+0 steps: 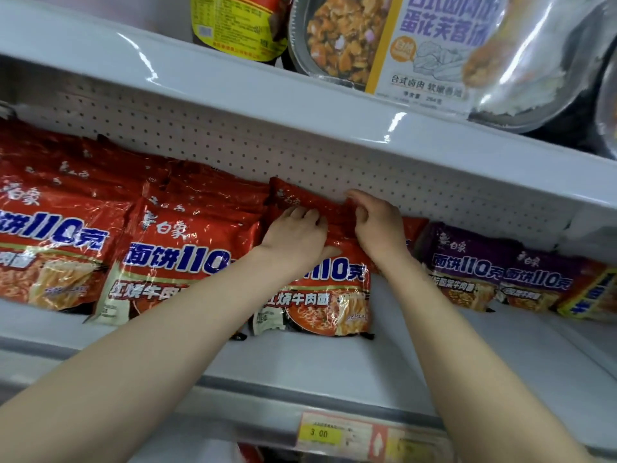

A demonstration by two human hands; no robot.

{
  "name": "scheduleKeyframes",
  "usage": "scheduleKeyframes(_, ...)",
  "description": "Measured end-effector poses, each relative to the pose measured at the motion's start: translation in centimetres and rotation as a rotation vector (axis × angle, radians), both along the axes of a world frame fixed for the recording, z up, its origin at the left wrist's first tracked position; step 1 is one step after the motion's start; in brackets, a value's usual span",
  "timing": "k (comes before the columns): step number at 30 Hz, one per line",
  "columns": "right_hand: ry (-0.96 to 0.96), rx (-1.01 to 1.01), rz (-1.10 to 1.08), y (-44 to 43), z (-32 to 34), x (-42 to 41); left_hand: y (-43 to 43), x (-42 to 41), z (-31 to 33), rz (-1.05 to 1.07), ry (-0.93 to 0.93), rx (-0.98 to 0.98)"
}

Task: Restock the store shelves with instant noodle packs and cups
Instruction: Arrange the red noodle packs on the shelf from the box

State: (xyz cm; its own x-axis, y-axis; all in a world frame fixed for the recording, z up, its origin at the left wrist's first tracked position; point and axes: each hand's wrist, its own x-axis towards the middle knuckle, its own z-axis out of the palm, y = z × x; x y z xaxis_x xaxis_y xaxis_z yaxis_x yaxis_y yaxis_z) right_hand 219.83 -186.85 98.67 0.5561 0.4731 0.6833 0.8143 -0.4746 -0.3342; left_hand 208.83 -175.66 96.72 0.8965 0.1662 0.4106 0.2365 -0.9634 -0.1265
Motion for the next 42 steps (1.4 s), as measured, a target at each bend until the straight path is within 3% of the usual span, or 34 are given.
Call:
scheduleKeyframes(3, 0.090, -0.003, -0.046, -2.6, -1.1, -1.6, -1.4, -1.4, -1.2, -0.047, -0.039, 0.017)
scheduleKeyframes(7, 0.201, -0.078, -0.005, -4.7, -3.0, -3.2, -2.8, -3.9, -3.0, -0.047, 0.051, 0.050)
scheduleKeyframes(11, 0.205, -0.336, 0.068, -5.5, -4.4, -6.3, -3.3, -5.6, -4.1, 0.021, 0.085, 0.045)
scheduleKeyframes(15, 0.157, -0.584, -0.002, -5.2, -6.2, -8.2, -3.3, -6.1, -4.7, 0.062, 0.095, 0.036)
scheduleKeyframes(27, -0.093, -0.430, -0.231, -0.8, -9.0, -8.2, -1.6, -3.9, -5.8, 0.086, -0.104, 0.053)
scheduleKeyframes(32, -0.128, -0.418, -0.251, -0.2, -8.4, -7.4, -1.4, -3.0, -5.8, 0.121, -0.121, 0.078)
scheduleKeyframes(35, -0.072, -0.389, -0.202, -1.1, -7.8, -7.5, -1.1, -2.8, -6.3, 0.082, -0.242, 0.095)
scheduleKeyframes(42, -0.029, -0.290, -0.137, -1.7, -6.3, -5.7, -2.1, -3.9, -5.4, 0.101, -0.120, 0.058)
